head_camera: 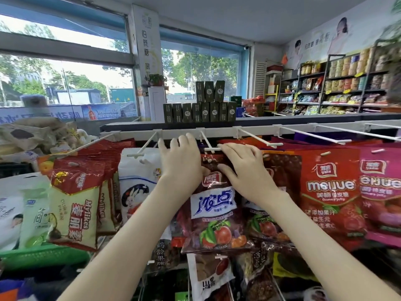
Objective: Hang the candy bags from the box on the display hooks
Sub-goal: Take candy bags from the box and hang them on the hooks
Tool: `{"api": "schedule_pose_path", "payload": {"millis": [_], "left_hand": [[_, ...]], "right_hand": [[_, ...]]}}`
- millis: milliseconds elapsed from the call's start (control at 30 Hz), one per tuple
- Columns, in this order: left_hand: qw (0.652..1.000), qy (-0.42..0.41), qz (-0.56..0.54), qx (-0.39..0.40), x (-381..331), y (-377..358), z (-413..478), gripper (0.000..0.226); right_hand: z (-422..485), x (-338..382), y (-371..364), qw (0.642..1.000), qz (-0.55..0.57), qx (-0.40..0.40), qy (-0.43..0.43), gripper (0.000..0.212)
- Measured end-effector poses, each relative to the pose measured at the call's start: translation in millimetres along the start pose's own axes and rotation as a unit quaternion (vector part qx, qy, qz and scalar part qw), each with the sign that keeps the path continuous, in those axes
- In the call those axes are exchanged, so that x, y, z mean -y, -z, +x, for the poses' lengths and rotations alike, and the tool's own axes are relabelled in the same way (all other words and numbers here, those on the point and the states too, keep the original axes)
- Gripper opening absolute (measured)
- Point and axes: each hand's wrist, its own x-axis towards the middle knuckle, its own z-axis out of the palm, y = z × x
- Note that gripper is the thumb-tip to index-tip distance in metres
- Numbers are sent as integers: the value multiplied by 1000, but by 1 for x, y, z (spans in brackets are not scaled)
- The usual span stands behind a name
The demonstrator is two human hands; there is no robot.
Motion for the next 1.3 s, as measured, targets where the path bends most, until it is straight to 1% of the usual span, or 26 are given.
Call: {"api": "schedule_pose_path", "payload": {"millis": [67,167,267,300,367,400,433,500,533,567,633,700,733,767,833,900,967,1033,1067,1167,1200,1233,1300], "left_hand": [[998,28,7,-60,-12,-5,-21,92],[986,48,-12,-157,-30,-16,-47,84],[965,20,-87,-245,-53,-35,-67,65],[956,3,-103,-276,-60,-40,-72,57],[941,-37,-128,-312,-74,-51,-79,46],[937,-57,-138,-317,-78,-54,-81,43],[935,-73,-139,-318,-85,-55,-81,40],[934,-93,-141,-315,-98,-54,-76,36],[935,-97,-143,-310,-104,-54,-73,34],[937,-97,-142,-303,-109,-54,-69,33],[946,-79,-132,-285,-116,-57,-62,34],[955,-55,-115,-269,-120,-61,-57,35],[957,-45,-105,-265,-120,-62,-55,36],[960,-37,-94,-262,-121,-63,-54,37],[964,-21,-73,-253,-120,-63,-52,38],[967,-11,-61,-246,-120,-63,-51,41],[968,-7,-51,-244,-118,-62,-51,43],[966,-3,-52,-251,-114,-62,-52,44],[964,-2,-55,-259,-112,-62,-52,43],[959,1,-66,-277,-106,-63,-49,48],[958,4,-71,-278,-106,-64,-48,50],[958,9,-79,-275,-107,-65,-47,52],[958,24,-107,-263,-109,-66,-45,52]], "right_hand": [[-18,-1,0,999,-14,-40,-1,41],[-38,-6,6,998,-33,-59,0,37],[-55,-16,15,995,-36,-86,26,28],[-60,-21,18,993,-41,-106,17,25],[-69,-31,24,986,-58,-150,-40,21],[-71,-35,25,981,-56,-167,-83,25],[-72,-40,28,975,-31,-178,-126,32],[-70,-50,35,961,76,-180,-197,51],[-69,-55,39,947,147,-170,-230,58],[-68,-60,43,927,217,-152,-265,60],[-65,-68,50,891,324,-74,-309,49],[-64,-75,53,891,348,4,-293,37],[-61,-78,54,889,357,28,-286,34],[-57,-80,54,879,379,44,-286,31],[-50,-82,52,848,436,63,-294,22],[-44,-86,48,827,470,67,-302,15],[-41,-90,45,823,478,59,-302,10],[-39,-94,42,824,473,53,-309,11],[-38,-96,42,817,478,51,-318,12],[-33,-102,39,775,513,47,-367,13],[-31,-103,38,767,515,51,-380,13],[-30,-103,36,765,510,56,-388,13],[-28,-104,34,775,492,62,-392,14]]}}
